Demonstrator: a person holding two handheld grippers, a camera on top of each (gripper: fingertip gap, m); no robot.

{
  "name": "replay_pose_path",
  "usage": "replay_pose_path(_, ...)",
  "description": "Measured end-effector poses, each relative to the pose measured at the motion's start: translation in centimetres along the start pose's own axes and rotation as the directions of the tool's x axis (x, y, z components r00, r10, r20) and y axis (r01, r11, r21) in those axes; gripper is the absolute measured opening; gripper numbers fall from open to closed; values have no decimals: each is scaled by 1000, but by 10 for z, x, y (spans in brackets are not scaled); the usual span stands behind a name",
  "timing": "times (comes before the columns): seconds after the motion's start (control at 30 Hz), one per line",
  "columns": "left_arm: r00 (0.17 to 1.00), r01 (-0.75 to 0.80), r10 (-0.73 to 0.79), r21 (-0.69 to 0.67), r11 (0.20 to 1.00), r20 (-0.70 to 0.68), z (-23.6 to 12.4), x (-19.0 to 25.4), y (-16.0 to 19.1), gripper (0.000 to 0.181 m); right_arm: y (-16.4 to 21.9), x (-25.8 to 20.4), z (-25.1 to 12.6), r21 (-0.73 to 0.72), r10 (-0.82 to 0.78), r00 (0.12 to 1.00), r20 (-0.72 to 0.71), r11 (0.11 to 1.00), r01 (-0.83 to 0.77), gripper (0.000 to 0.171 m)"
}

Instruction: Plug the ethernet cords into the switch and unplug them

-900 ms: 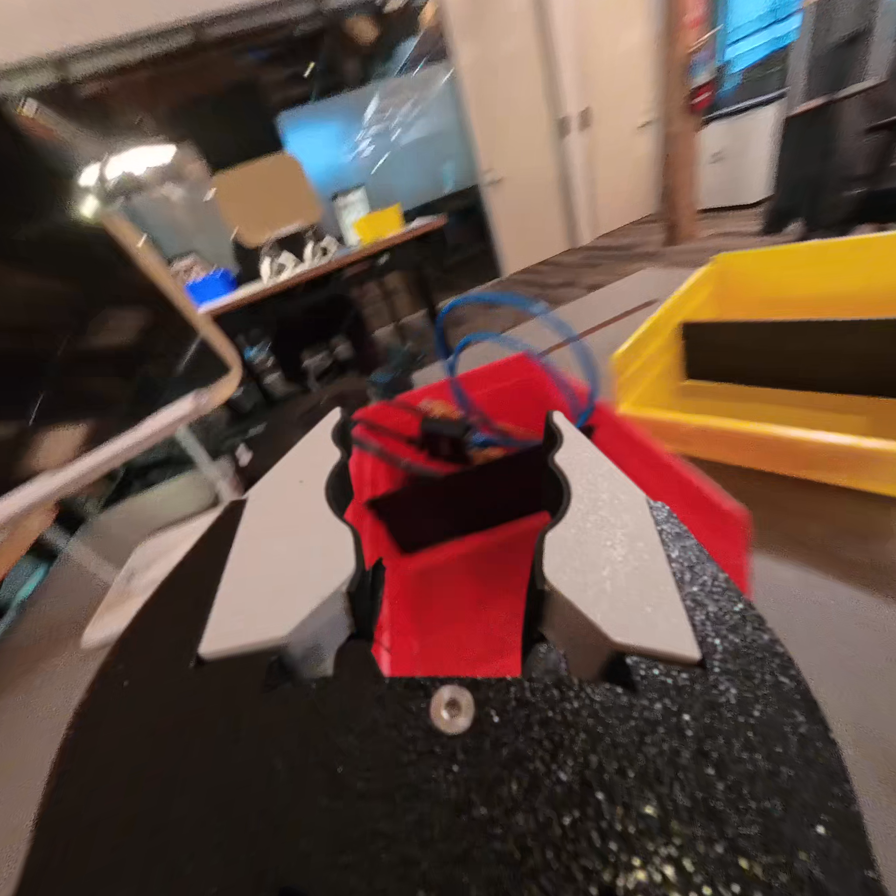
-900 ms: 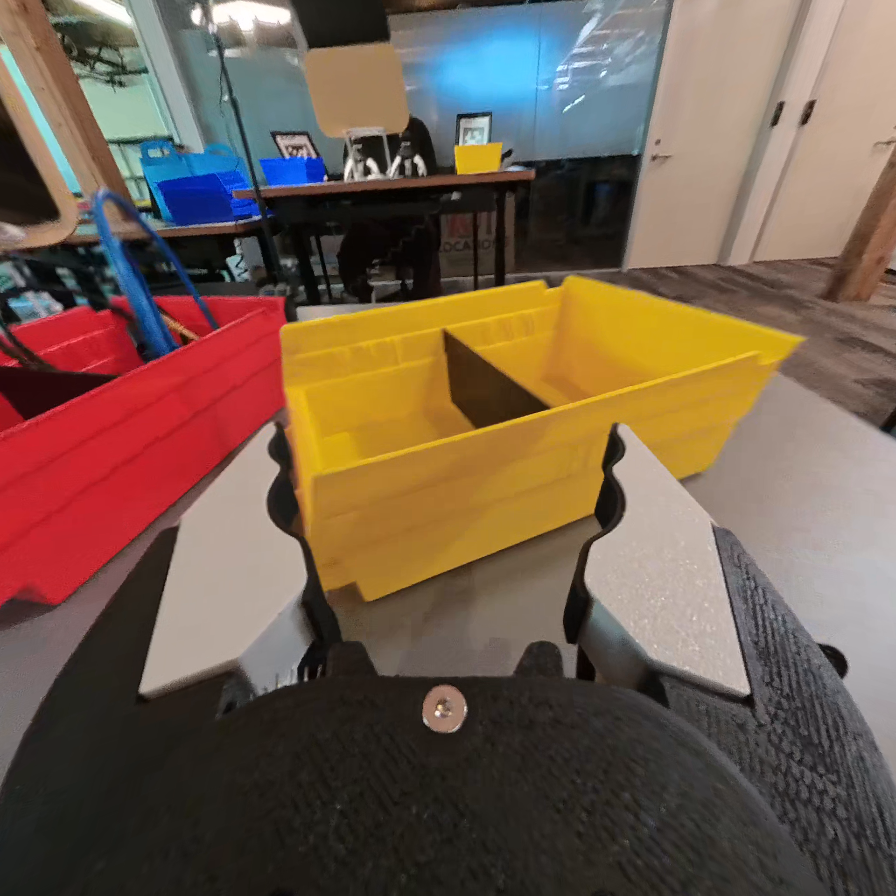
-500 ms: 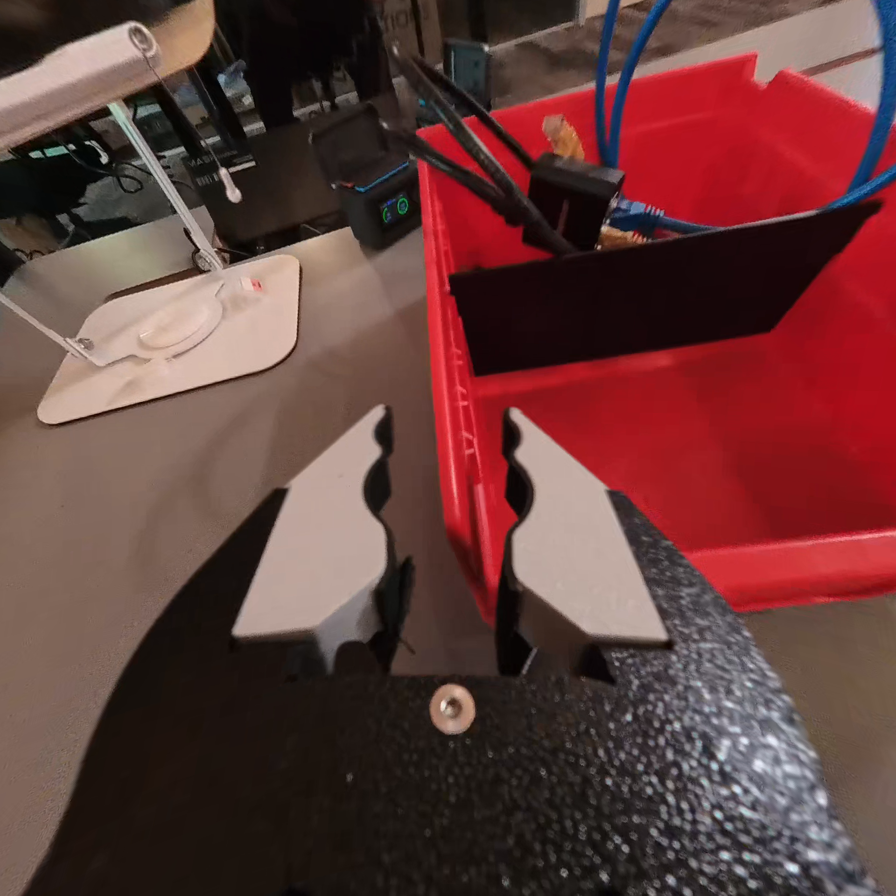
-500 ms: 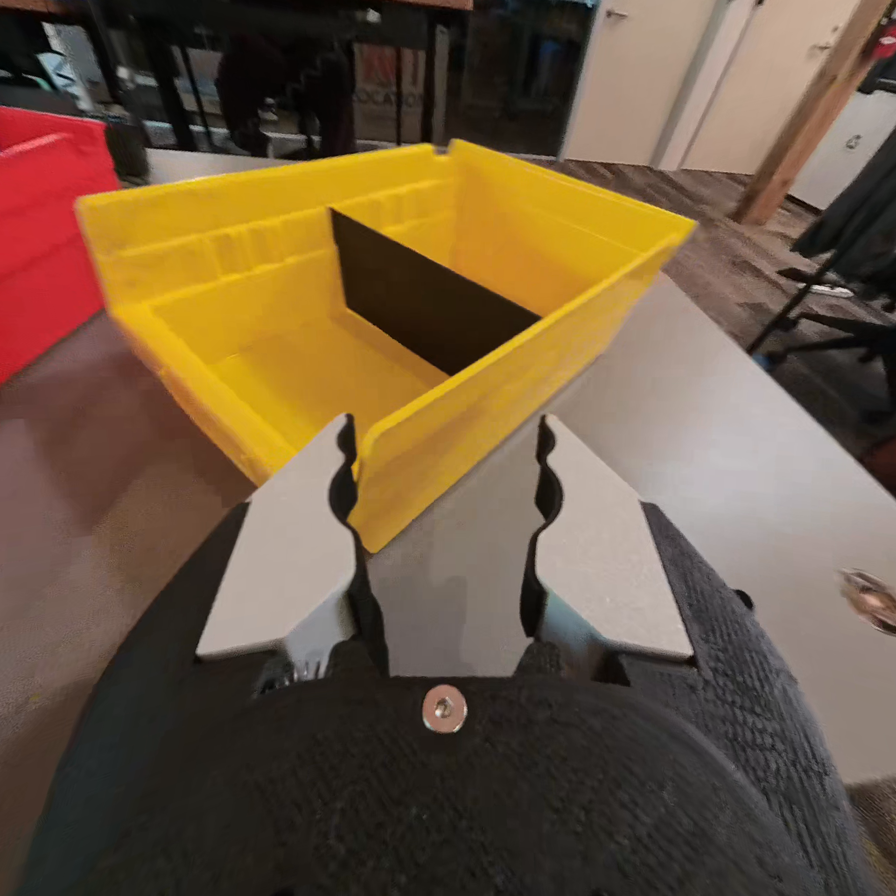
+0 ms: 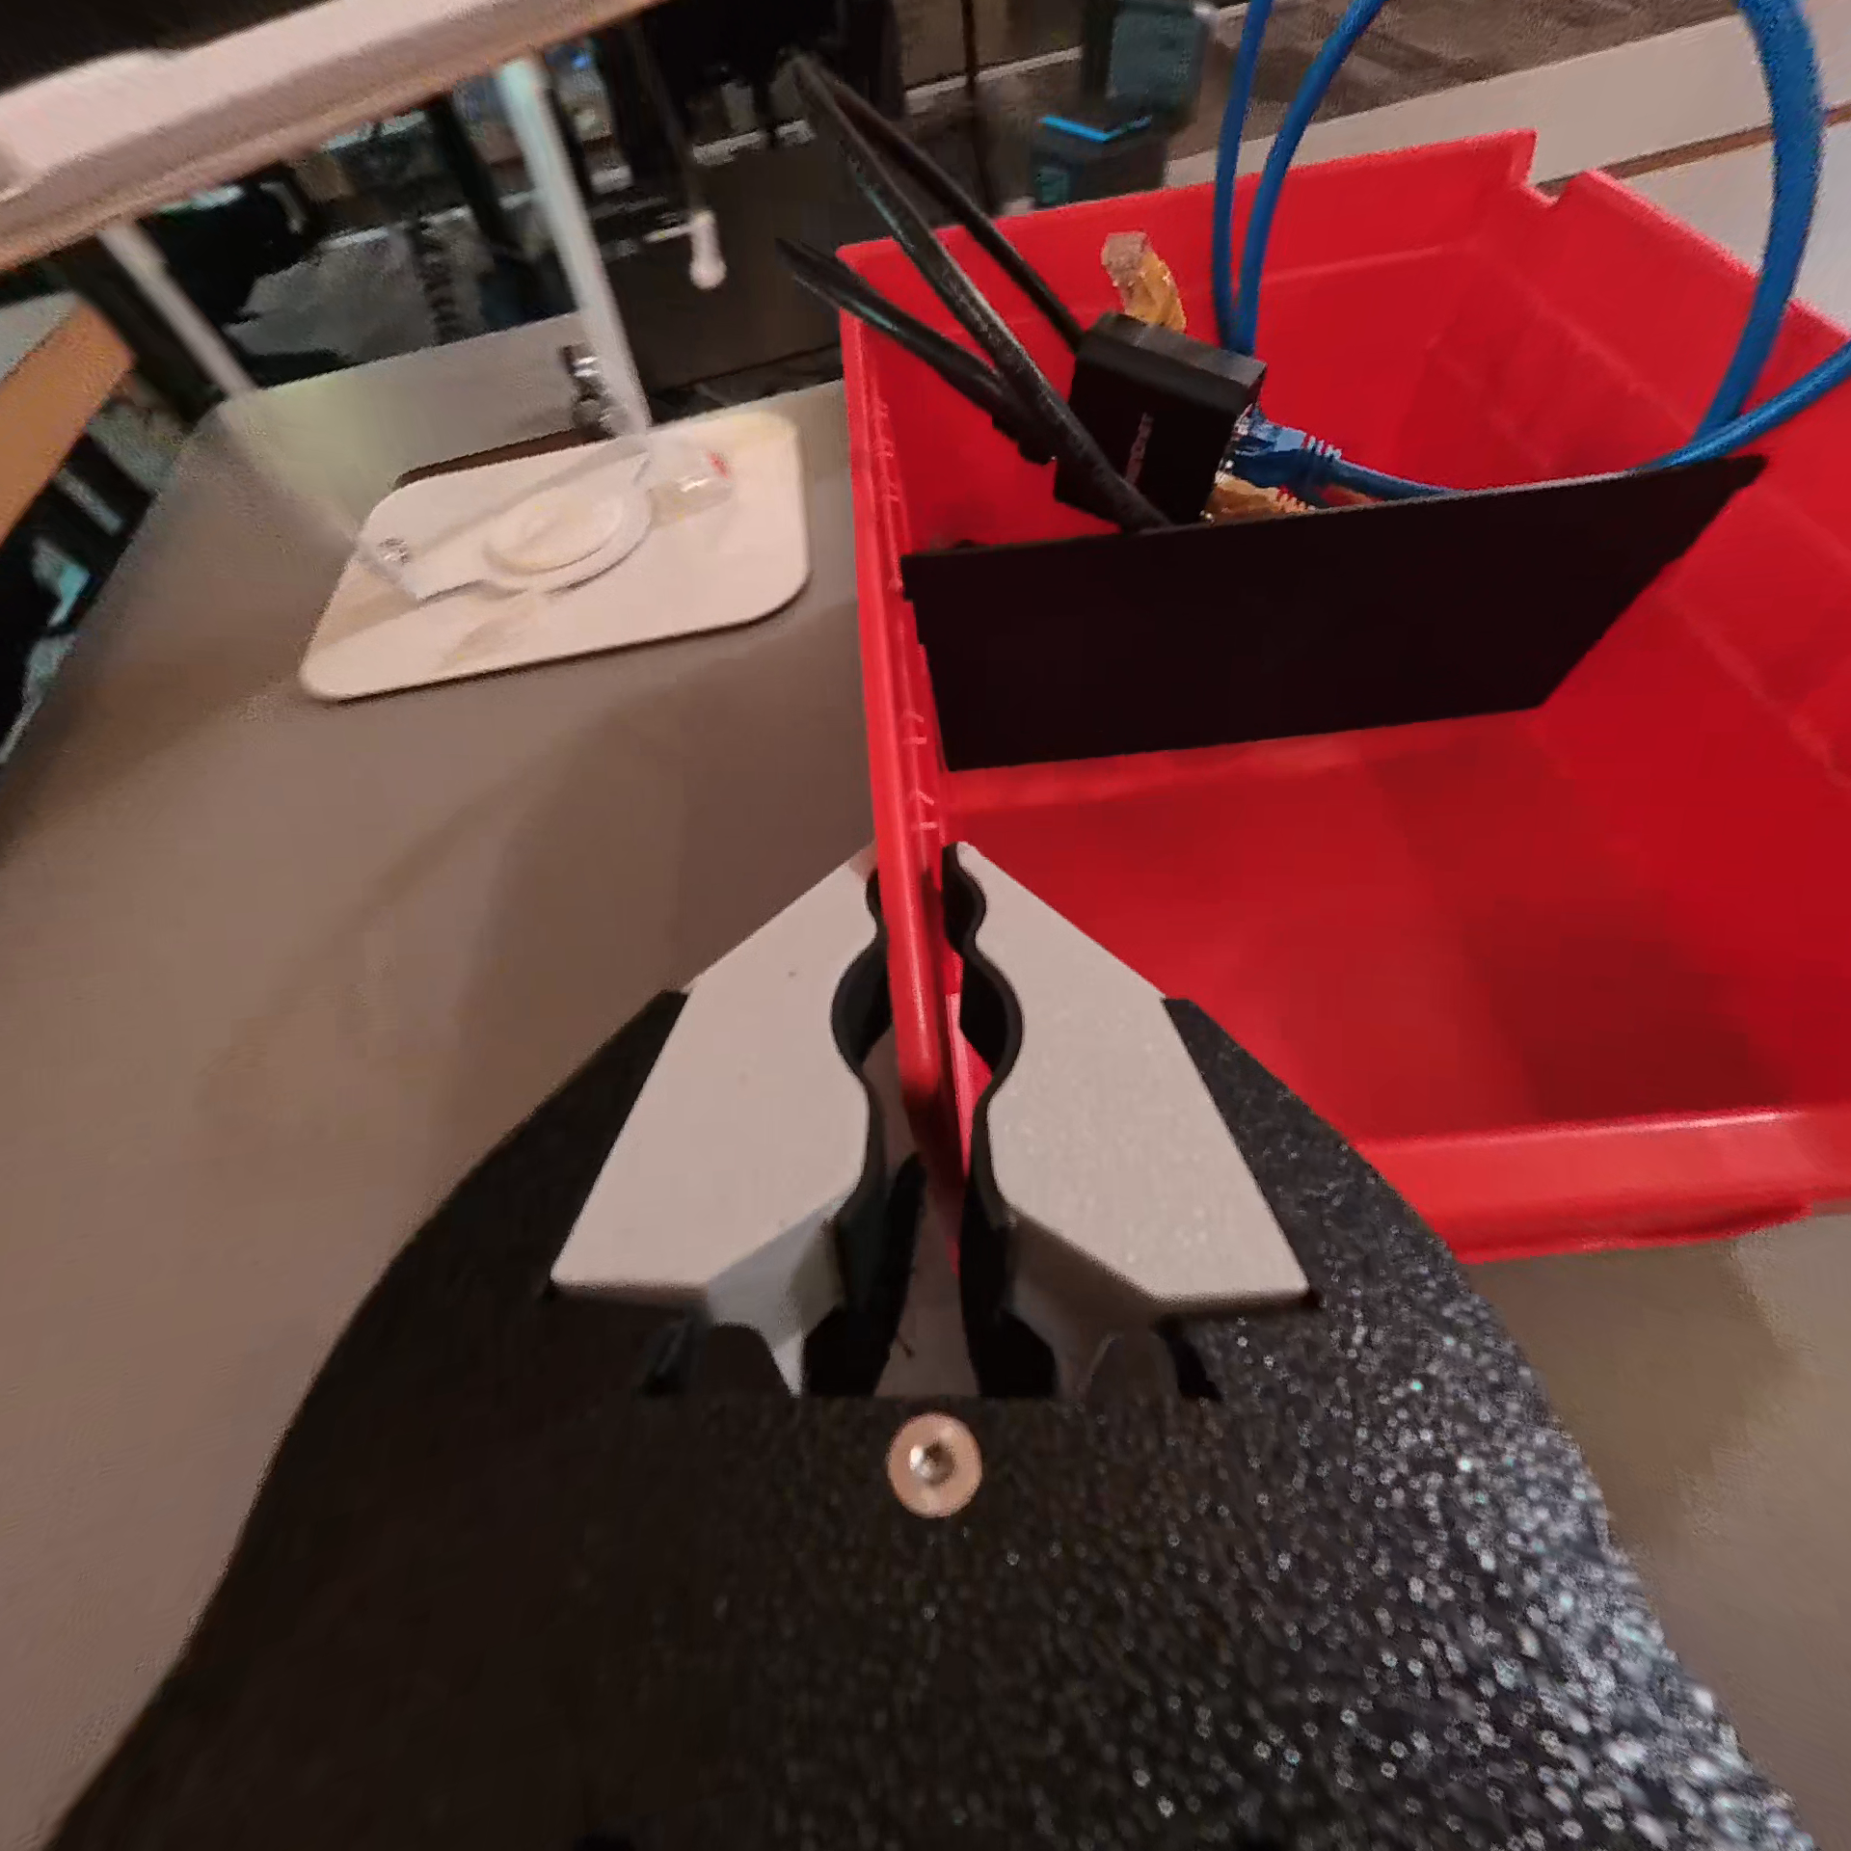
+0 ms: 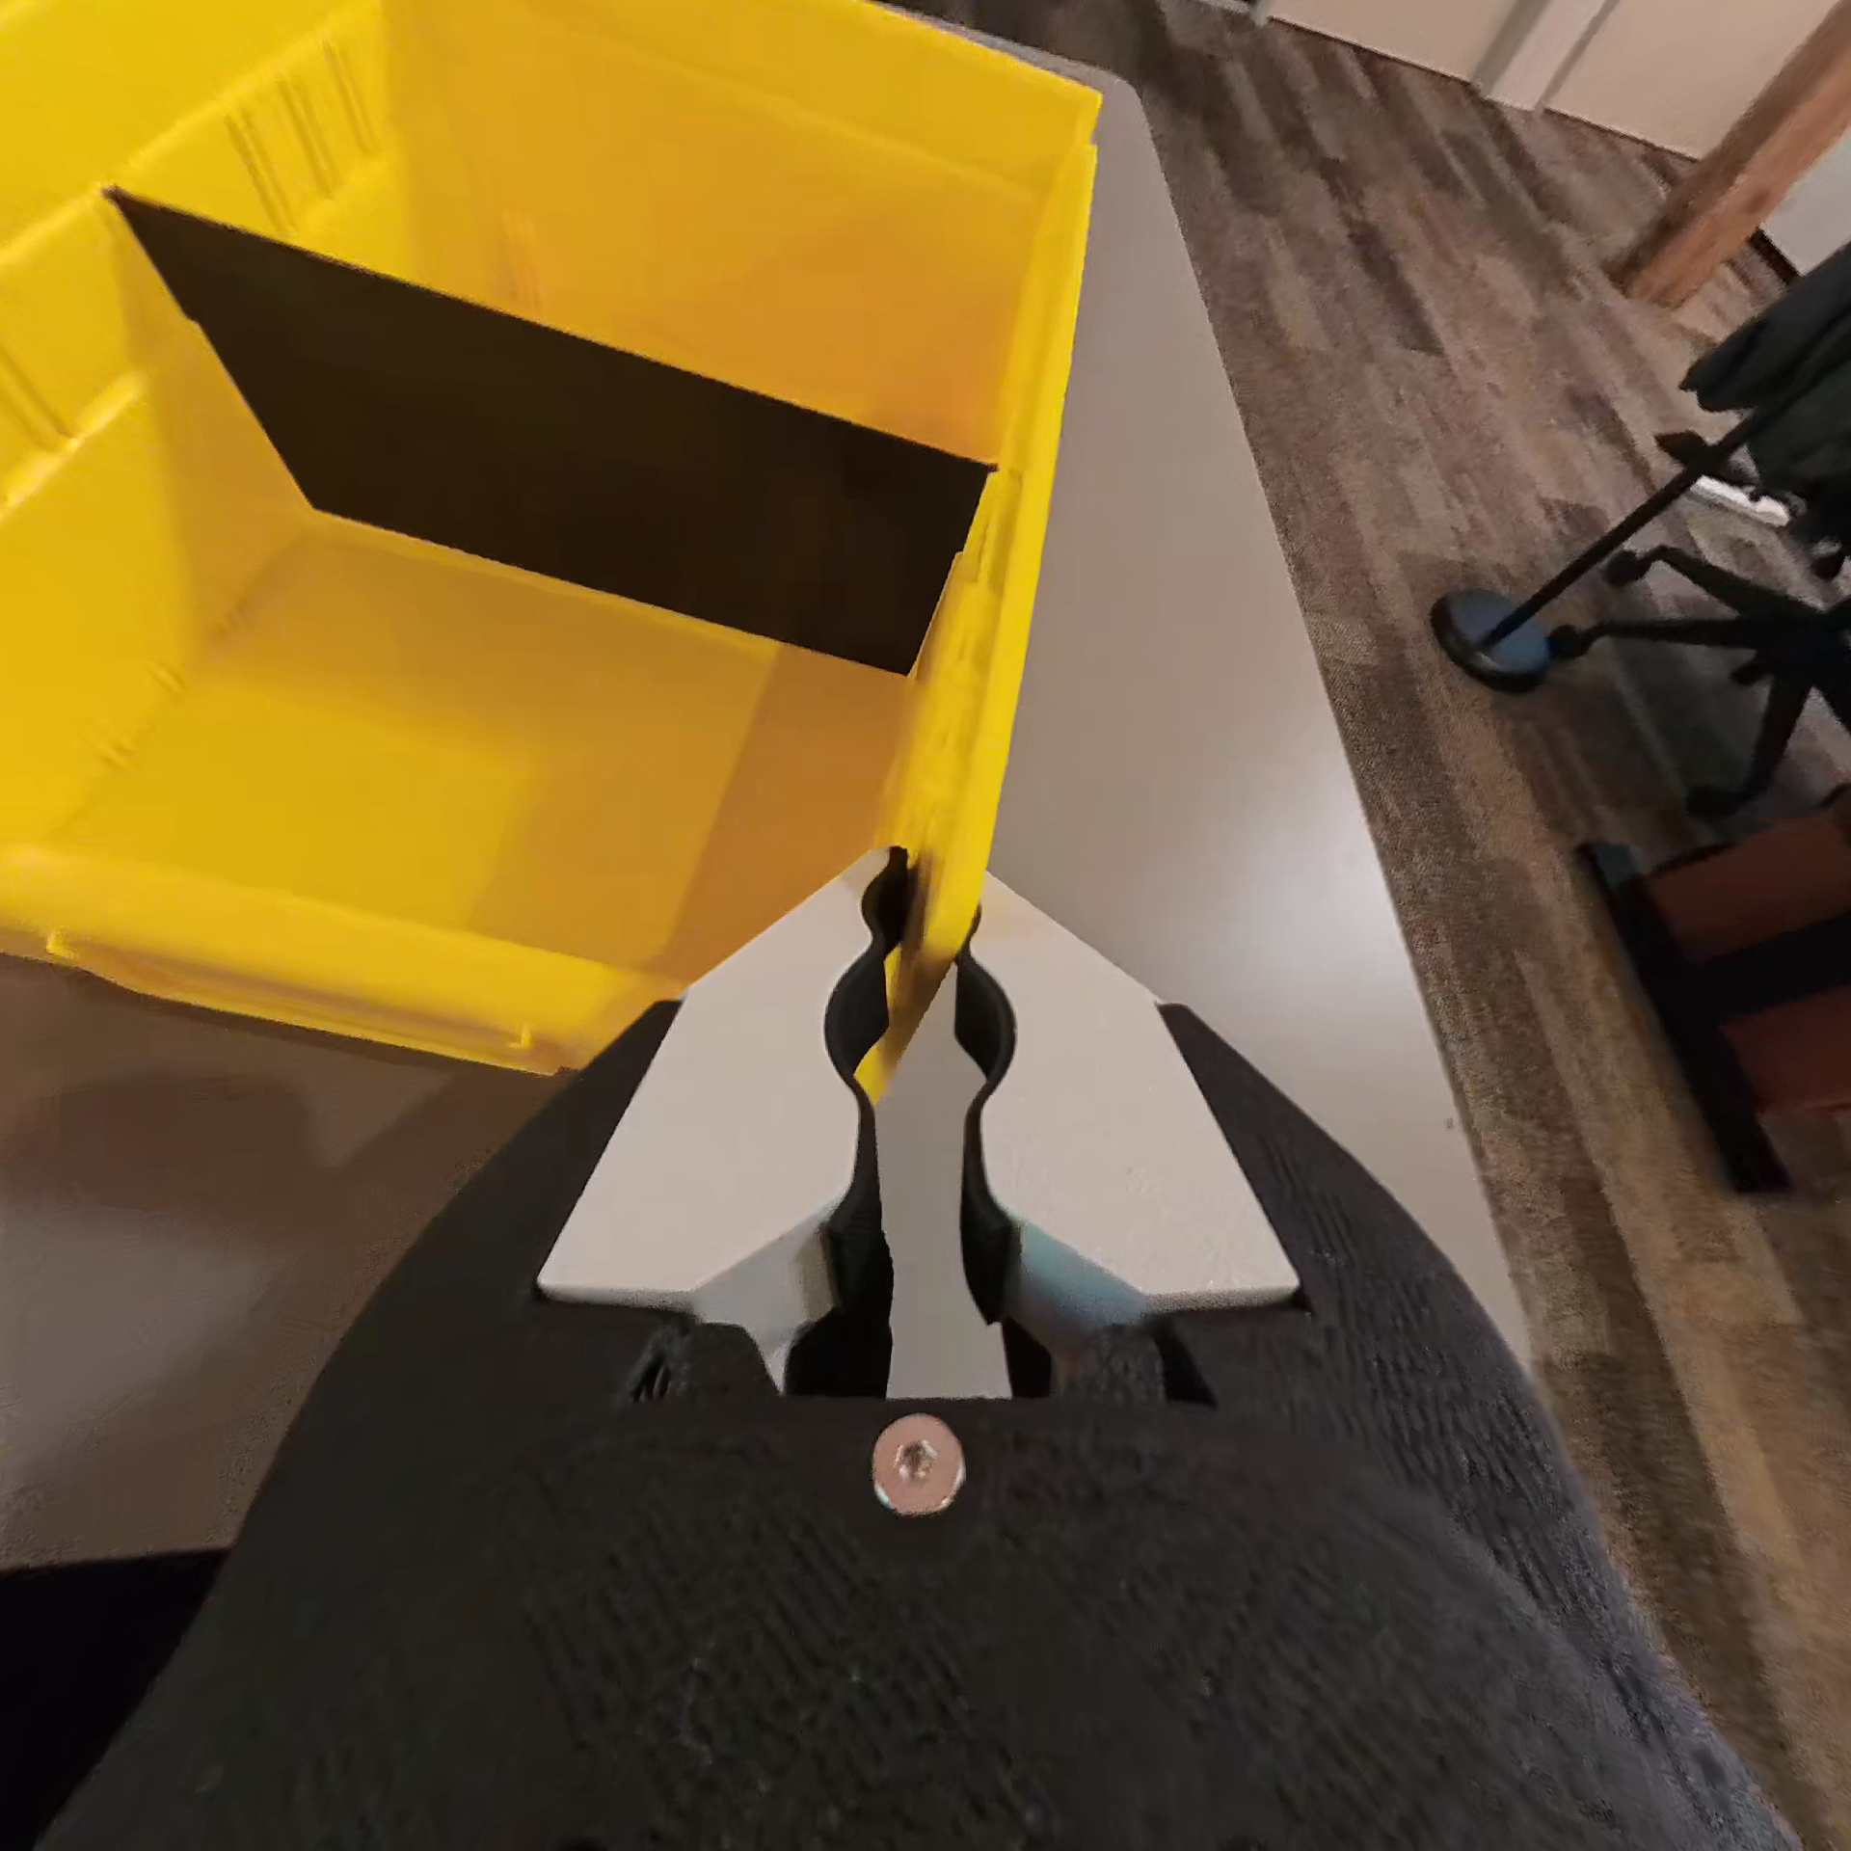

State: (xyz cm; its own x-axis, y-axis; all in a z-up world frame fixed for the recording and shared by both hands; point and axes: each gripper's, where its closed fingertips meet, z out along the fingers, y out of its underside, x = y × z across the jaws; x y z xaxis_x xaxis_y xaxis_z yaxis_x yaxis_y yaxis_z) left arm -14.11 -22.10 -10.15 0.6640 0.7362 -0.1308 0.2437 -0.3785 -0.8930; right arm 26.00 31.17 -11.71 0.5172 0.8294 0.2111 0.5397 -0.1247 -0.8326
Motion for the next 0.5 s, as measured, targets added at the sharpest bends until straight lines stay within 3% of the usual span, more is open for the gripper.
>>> replay_pose_path(0.1, 997, 44, -43, -7, 999, 62, -16, -33, 15, 4, 3, 12, -1, 2, 18, 999, 31, 1000, -18, 4)
replay_pose_path(0.2, 994, 56, -56, -6, 998, 96, -27, -60, 25, 4, 0, 23, -6, 33, 80, 997, 21, 996, -81, 27)
replay_pose_path(0.33, 996, 6, -5, -19, 1000, 87, -40, -73, 29, 11, -62, 13, -51, 291, 73, 997, 3, 954, -70, 48)
replay_pose_path(0.4, 990, -87, 78, 73, 994, 121, -57, -77, 1, 32, -108, -21, -83, 458, 1, 999, 47, 889, -22, 47)
replay_pose_path(0.5, 929, -369, 361, 254, 894, 79, -74, -49, -66, 39, -161, -98, -112, 649, -147, 977, 152, 761, 13, 41)
